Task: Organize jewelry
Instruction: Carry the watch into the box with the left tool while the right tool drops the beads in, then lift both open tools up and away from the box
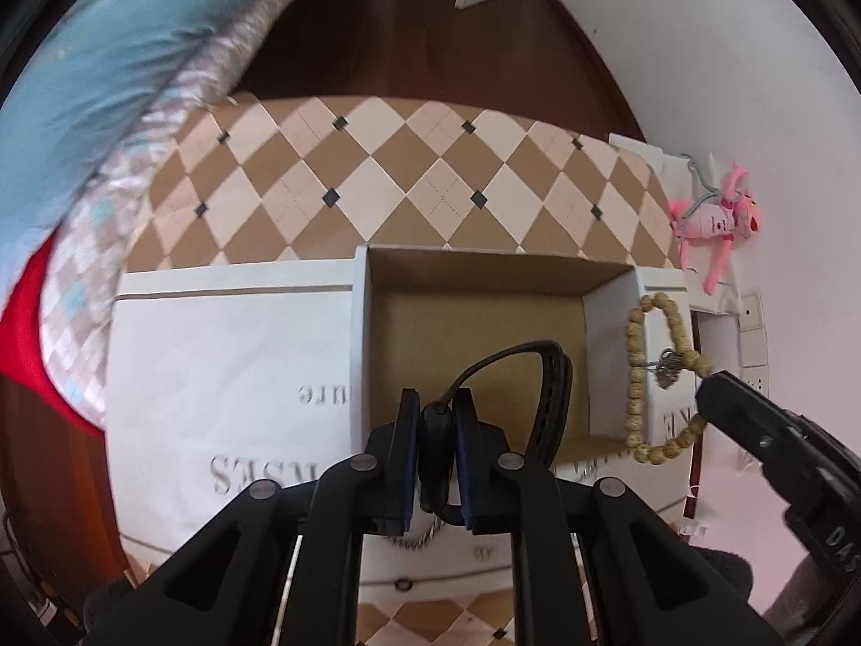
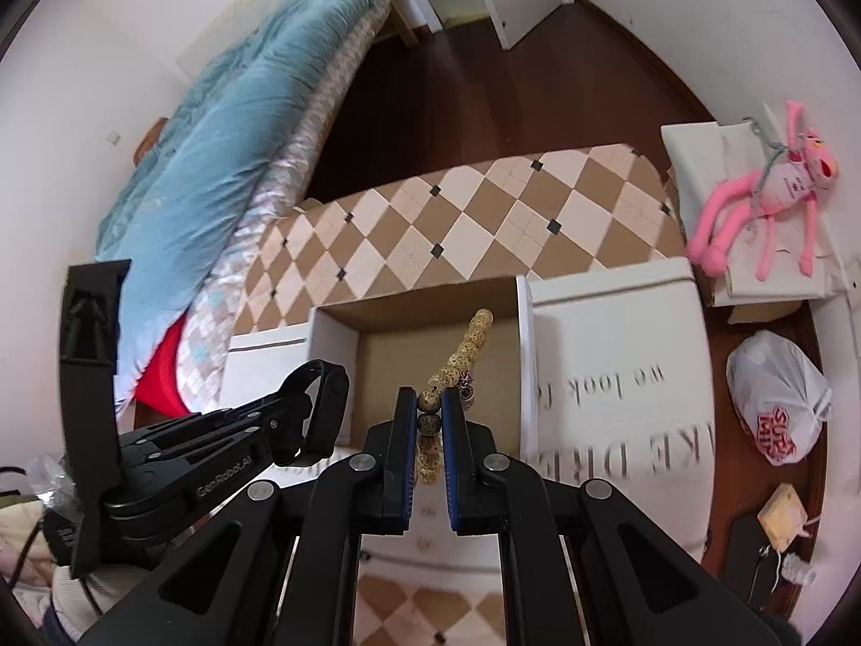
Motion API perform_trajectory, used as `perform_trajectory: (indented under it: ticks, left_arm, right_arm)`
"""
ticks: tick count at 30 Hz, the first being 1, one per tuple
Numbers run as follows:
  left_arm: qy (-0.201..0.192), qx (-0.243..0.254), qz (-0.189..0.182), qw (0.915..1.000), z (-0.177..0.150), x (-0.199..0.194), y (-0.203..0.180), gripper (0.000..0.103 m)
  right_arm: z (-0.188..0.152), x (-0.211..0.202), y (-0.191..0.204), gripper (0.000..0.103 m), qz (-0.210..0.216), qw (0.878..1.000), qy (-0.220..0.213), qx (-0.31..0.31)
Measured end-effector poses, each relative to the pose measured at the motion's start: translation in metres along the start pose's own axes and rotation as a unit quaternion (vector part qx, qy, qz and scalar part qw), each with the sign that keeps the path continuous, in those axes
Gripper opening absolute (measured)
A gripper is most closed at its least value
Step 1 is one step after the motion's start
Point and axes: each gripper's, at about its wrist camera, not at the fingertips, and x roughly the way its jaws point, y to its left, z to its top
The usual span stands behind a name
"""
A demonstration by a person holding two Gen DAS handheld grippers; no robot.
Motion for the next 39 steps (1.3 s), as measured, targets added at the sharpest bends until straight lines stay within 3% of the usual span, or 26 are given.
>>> perform_trajectory:
  ticks: [4,5,6,8,10,12,14,19,21,27,39]
  left_arm:
    - [0.021,-0.007,-0.014,0.9997,0.016,0.017,0.001,0.013]
    - [0.024,-0.009,-0.016,0.9995,0.019,0.020,0.000,0.019]
    - [0.024,-0.012,-0.013,0.9996,0.021,0.021,0.000,0.026]
    - [0.021,-0.020,-0.014,0.9995,0.022,0.018,0.000,0.073]
    - [0.011,-0.028,-0.013,0.9995,0.022,0.013,0.002,0.082]
    - [0.004,-0.032,-0.006,0.9995,0.020,0.007,0.006,0.083]
    - [-0.007,-0.032,0.014,0.9994,0.018,0.001,0.008,0.097]
    - [-0.049,-0.025,0.067,0.9962,0.004,-0.010,0.014,0.099]
    - [-0.072,-0.016,0.092,0.9931,-0.007,-0.012,0.016,0.100]
    - [-0.074,-0.006,0.134,0.9882,-0.029,-0.004,0.030,0.102]
    - [-0.117,0.006,0.137,0.9836,-0.058,-0.039,0.022,0.102]
  right_arm:
    - [0.022,0.033,-0.005,0.010,-0.006,0.999,0.031,-0.011]
    - [0.023,0.040,-0.006,0.010,-0.005,0.999,0.040,-0.015]
    - [0.026,0.047,-0.007,0.010,-0.007,0.998,0.052,-0.018]
    - [0.027,0.053,-0.009,0.011,-0.016,0.998,0.062,-0.025]
    - [0.026,0.053,-0.011,0.021,-0.035,0.997,0.063,-0.032]
    - [0.024,0.049,-0.013,0.032,-0.049,0.997,0.056,-0.033]
    - [0.020,0.044,-0.017,0.042,-0.073,0.996,0.049,-0.034]
    - [0.004,0.040,-0.018,0.092,-0.142,0.988,0.034,-0.052]
    - [-0.003,0.041,-0.017,0.098,-0.167,0.984,0.029,-0.061]
    - [-0.020,0.049,-0.014,0.101,-0.190,0.979,0.024,-0.064]
    - [-0.038,0.024,0.010,0.101,-0.204,0.977,-0.018,-0.063]
